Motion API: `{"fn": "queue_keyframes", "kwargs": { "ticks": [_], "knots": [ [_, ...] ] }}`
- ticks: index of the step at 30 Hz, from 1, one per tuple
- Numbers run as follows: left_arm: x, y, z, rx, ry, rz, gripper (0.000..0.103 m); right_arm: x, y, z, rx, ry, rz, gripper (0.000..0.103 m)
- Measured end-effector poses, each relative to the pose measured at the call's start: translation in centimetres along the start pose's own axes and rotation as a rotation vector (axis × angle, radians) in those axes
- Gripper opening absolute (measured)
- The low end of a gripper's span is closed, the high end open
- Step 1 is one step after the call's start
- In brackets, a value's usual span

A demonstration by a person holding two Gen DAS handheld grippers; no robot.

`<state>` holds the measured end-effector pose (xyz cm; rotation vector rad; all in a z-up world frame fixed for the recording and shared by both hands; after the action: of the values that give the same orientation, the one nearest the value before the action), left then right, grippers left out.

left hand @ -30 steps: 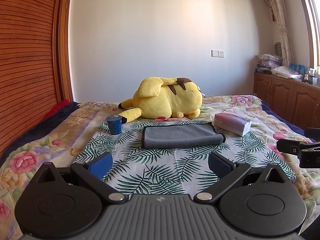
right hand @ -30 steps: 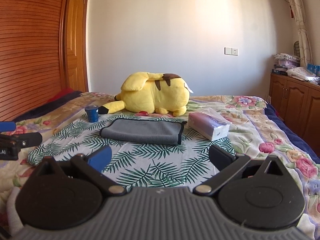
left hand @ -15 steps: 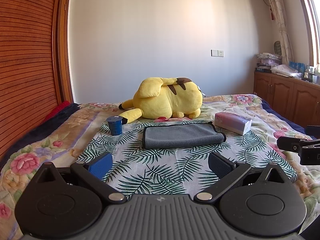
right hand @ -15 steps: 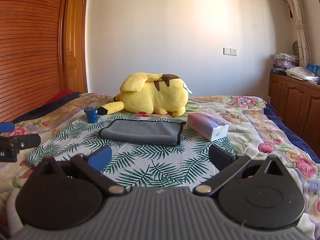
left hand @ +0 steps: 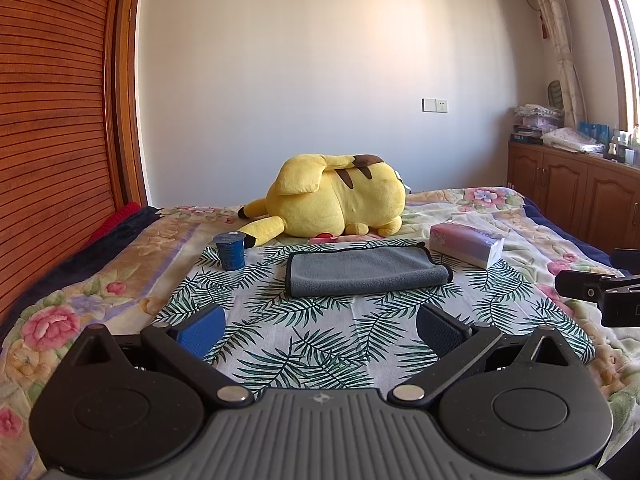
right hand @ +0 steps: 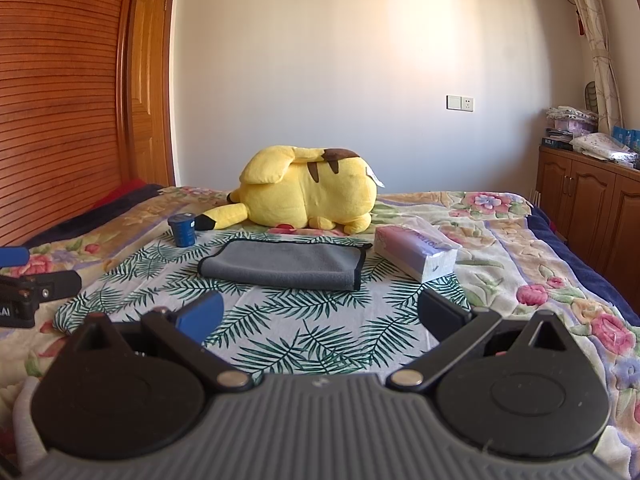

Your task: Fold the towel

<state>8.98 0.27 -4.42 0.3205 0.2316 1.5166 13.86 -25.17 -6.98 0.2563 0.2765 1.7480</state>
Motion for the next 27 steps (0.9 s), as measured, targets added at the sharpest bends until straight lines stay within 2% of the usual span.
{"fn": "queue_keyframes", "kwargs": {
  "ticks": [27],
  "knots": [
    [0.18, -0.08, -0.27, 0.002, -0.007, 0.002, 0.087, -0.11, -0.01, -0.04, -0.001, 0.0, 0.0, 0.103]
  ]
}}
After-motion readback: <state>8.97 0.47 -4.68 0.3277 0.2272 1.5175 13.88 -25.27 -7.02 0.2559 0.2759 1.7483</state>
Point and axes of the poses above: each gripper's, at about its wrist camera, not at the fingertips, and y roughly against the way its jaws point, x to its left, z to its top, the point moved 10 cm from there along -y, roughly the way its jaws point, and after that the axes turned 1 degree about -z, right-handed, at the moved point
